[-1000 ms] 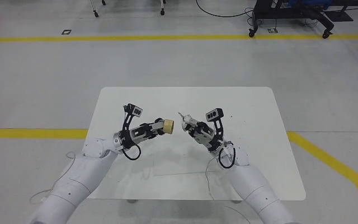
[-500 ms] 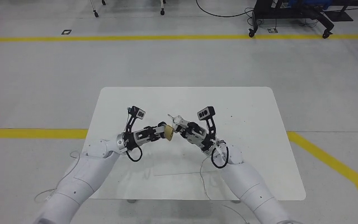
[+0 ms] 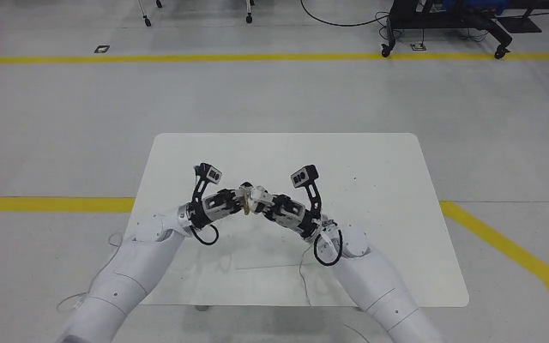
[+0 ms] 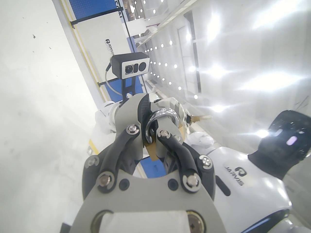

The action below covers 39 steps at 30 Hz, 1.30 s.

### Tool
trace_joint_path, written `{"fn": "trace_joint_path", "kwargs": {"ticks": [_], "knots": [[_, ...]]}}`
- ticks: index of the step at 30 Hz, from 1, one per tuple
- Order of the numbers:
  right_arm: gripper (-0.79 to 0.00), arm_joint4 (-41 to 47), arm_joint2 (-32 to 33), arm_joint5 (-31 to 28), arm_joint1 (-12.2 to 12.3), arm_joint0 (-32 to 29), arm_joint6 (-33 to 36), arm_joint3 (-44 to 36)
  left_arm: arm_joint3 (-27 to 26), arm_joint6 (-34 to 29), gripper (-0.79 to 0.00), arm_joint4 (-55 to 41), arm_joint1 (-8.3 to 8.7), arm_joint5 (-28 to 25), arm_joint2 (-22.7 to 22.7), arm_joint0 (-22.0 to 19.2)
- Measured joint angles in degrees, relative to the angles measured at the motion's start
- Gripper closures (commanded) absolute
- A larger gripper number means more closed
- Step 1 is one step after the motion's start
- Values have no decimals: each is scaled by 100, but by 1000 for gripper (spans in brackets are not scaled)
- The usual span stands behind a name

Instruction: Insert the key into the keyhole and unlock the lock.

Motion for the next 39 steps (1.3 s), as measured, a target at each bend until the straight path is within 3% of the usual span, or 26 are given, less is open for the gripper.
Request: {"fn": "trace_joint_path", "kwargs": {"ticks": [8, 13, 16, 20, 23, 39], "knots": [[0, -326, 595, 127, 169, -462, 30, -734, 471, -703, 0, -1112, -154, 1118, -134, -58], [0, -1043, 927, 445, 296, -664, -30, -1005, 874, -917, 0, -1156, -258, 1307, -116, -218], [0, -1744, 1122, 488, 373, -779, -206, -1226, 1066, -1041, 0, -1105, -317, 1337, -99, -307], [0, -3376, 1383, 404, 480, -1048, -877, -1758, 1258, -1655, 0, -1242, -401, 1580, -92, -390], [0, -3887, 1480, 352, 505, -1213, -1183, -2015, 1445, -2048, 0, -1298, -461, 1730, -89, -490], [0, -3856, 1478, 354, 504, -1207, -1163, -2002, 1430, -1993, 0, -1053, -469, 1537, -66, -507]]}}
